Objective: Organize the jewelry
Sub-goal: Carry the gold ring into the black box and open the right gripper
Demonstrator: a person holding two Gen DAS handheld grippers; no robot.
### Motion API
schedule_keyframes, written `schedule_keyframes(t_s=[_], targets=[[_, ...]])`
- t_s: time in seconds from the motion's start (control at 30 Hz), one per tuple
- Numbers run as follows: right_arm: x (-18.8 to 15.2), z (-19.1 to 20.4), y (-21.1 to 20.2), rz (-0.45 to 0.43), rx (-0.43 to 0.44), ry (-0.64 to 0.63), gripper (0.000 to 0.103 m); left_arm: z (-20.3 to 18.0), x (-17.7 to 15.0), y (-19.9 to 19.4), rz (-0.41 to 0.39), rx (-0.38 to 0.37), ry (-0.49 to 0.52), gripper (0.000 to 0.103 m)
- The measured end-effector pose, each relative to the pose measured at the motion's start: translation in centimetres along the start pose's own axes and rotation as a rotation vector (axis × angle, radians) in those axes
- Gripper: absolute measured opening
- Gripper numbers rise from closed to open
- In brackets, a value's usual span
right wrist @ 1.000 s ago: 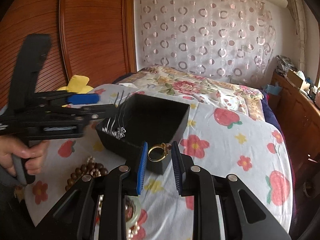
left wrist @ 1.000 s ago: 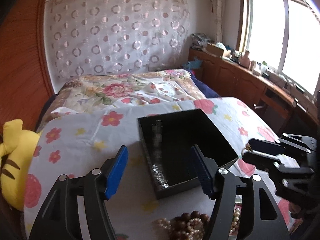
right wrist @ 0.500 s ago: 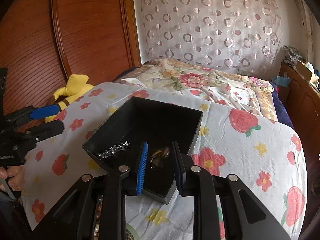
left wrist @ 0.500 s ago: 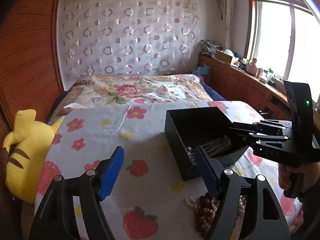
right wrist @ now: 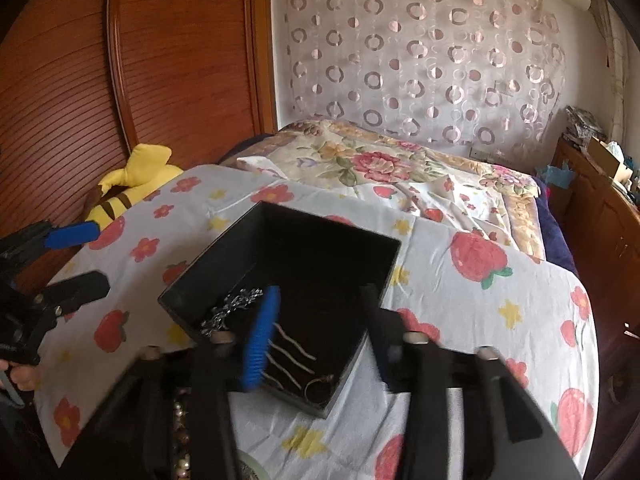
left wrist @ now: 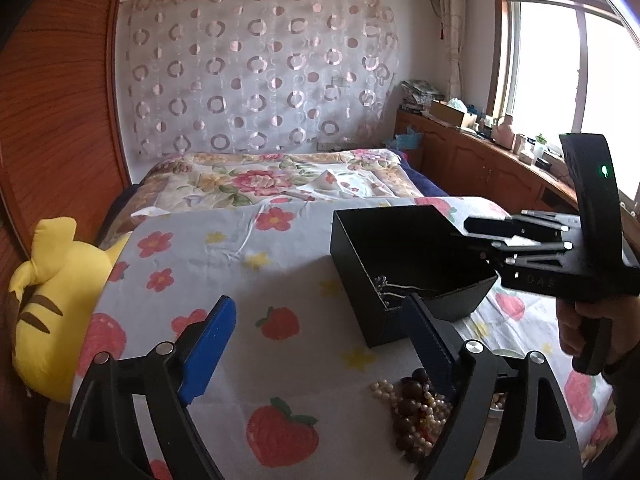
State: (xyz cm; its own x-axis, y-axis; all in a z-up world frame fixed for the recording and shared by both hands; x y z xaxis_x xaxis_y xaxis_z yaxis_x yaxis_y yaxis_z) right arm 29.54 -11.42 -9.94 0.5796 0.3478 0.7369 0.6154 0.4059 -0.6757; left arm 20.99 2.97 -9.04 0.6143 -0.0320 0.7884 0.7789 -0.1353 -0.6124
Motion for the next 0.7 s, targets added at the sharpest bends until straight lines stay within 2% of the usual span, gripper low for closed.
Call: schedule_keyframes(t_s=[0.3,0.4,0.57,0.7], targets=[[-0.7,-0.5,-3.6,-0.054,0.036,0.028,0.049,-1.2,-1.9,-0.9,0.024,-0.024,-0.003,0.082],[-0.1,-0.1,-3.2,-0.041,0.062,0.024,0.038,-1.6,-2.1,-0.9,0.03,-0.032,-0.002,0.082],[0.6,0.3,-2.2,-0.014,0.114,0.051,0.038,-2.0,-2.6,-0.7,0.04,-0.022,0.009,0.082],[-0.6,0.7,-3.4,-0.013,0.089,0.027,0.038,-2.2,-3.2,-1.2,0.042,-0.037,0.019,0.082]])
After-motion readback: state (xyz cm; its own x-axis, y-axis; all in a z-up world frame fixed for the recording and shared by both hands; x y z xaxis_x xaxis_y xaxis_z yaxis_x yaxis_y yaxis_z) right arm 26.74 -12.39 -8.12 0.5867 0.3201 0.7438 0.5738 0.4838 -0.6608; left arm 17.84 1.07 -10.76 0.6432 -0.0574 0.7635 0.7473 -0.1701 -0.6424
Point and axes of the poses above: each gripper's, at about its wrist camera, not at the fingertips, and y roughly the way its jaws point, z to its left, x to its top, the point moved 6 cm from there along y, roughly the way its jaws point, and after that the axes turned 2 degrees about z, right-handed, at the moved point
